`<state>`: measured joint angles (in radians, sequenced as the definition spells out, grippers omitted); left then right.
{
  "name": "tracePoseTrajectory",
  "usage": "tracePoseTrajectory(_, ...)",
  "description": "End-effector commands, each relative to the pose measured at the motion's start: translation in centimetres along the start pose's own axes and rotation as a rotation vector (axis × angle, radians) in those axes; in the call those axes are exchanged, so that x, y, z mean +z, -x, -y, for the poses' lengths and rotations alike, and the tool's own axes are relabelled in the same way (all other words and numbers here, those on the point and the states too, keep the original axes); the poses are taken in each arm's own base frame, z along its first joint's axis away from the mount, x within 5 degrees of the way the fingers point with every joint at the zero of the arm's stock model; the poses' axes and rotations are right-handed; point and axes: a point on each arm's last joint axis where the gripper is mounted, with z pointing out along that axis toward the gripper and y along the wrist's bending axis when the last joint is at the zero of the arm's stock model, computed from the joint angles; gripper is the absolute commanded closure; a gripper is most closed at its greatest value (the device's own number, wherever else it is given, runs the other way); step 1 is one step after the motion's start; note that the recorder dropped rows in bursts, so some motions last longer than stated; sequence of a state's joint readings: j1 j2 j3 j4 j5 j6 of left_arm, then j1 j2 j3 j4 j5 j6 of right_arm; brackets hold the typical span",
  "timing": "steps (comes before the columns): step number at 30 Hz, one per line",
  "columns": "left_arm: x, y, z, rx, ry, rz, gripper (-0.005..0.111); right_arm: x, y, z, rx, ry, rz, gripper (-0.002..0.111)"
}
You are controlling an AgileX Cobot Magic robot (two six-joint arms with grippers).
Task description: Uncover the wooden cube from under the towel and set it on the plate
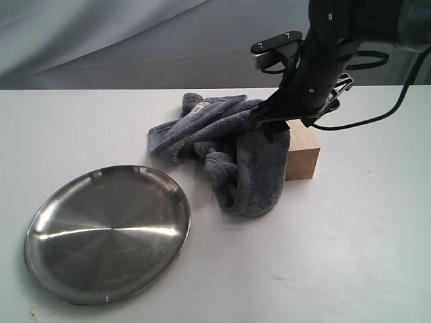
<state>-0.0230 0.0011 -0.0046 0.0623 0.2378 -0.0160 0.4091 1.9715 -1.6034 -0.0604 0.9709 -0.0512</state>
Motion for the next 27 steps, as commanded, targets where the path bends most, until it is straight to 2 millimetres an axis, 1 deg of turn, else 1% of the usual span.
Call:
tracePoseTrajectory(1,0.0,-0.1,0.0,-0.003,-0.004,0.006,0.107,0.8,0.1,0.3,0.008,-0.021,0.109,0.042)
tracePoseTrajectory(5,0.0,-0.1,0.0,-0.003,-0.004,0.006,0.107,1.4,0.4,0.2,0.031,-0.024,0.177,0.044)
tracePoseTrajectory(10,0.0,-0.1,0.0,-0.003,-0.004,0.006,0.107,1.5,0.4,0.2,0.037,-0.025,0.188,0.056)
tracePoseTrajectory(13,0.0,-0.1,0.0,-0.003,-0.004,0.006,0.107,1.5,0.4,0.3,0.035,-0.027,0.188,0.061)
tracePoseTrajectory(16,0.0,-0.1,0.0,-0.003,-0.004,0.006,0.107,1.8,0.3,0.2,0.035,-0.026,0.176,0.062)
tracePoseTrajectory(19,0.0,-0.1,0.0,-0.003,-0.004,0.006,0.107,3.1,0.0,0.2,0.032,-0.026,0.128,0.062)
tracePoseTrajectory(20,0.0,-0.1,0.0,-0.003,-0.004,0.006,0.107,3.8,-0.1,0.1,0.031,-0.024,0.109,0.062)
tracePoseTrajectory(22,0.0,-0.1,0.0,-0.003,-0.004,0.006,0.107,4.4,-0.2,0.1,0.03,-0.023,0.095,0.062)
tracePoseTrajectory(25,0.0,-0.1,0.0,-0.003,-0.004,0.006,0.107,4.5,-0.2,0.1,0.051,-0.022,0.103,0.062)
tracePoseTrajectory(27,0.0,-0.1,0.0,-0.003,-0.004,0.006,0.107,4.0,0.1,0.1,0.056,-0.023,0.122,0.067)
